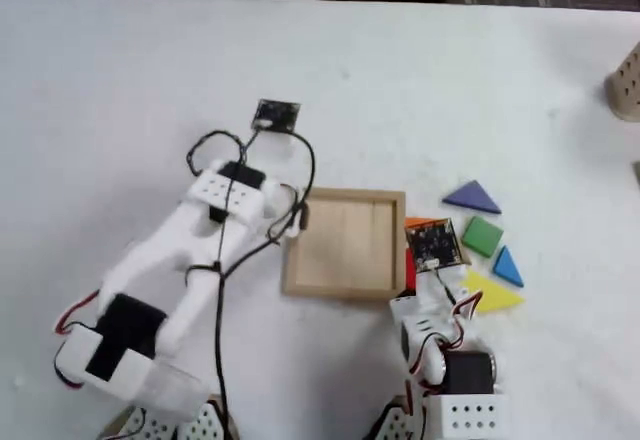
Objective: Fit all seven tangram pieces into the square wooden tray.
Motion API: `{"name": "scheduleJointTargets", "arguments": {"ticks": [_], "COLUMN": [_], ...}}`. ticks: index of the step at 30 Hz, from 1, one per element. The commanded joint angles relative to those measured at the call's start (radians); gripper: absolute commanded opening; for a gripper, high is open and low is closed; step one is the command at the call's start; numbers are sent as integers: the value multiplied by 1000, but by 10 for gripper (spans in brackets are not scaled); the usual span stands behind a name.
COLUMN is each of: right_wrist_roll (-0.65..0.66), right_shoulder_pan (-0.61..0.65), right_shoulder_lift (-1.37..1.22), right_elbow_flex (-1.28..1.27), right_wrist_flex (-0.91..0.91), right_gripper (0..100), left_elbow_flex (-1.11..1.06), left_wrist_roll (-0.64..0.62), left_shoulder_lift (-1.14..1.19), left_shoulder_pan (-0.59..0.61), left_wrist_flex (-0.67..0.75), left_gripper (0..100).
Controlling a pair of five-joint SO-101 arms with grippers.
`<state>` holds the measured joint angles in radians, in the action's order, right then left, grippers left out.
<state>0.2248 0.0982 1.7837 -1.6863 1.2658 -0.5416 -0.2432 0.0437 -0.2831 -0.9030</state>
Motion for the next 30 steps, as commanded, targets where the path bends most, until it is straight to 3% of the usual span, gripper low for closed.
{"name": "scheduleJointTargets", "arguments": {"ticks": [1,17,22,30], "right_wrist_roll": [-9,-9,-9,-9], "right_shoulder_pan": [1,1,1,1], "right_shoulder_lift": [15,15,15,15], "right_elbow_flex": [-5,-5,-5,-5], "right_wrist_flex": [1,1,1,1], "right_gripper": [18,18,18,18], "left_elbow_flex": [48,26,138,273], "left_wrist_roll": [-9,-14,-103,-104], "left_shoulder_lift": [2,67,160,271], "left_shoulder_pan": [-19,-62,-2,76], "left_wrist_flex": [31,86,-31,-178], "left_gripper": [210,211,211,211]}}
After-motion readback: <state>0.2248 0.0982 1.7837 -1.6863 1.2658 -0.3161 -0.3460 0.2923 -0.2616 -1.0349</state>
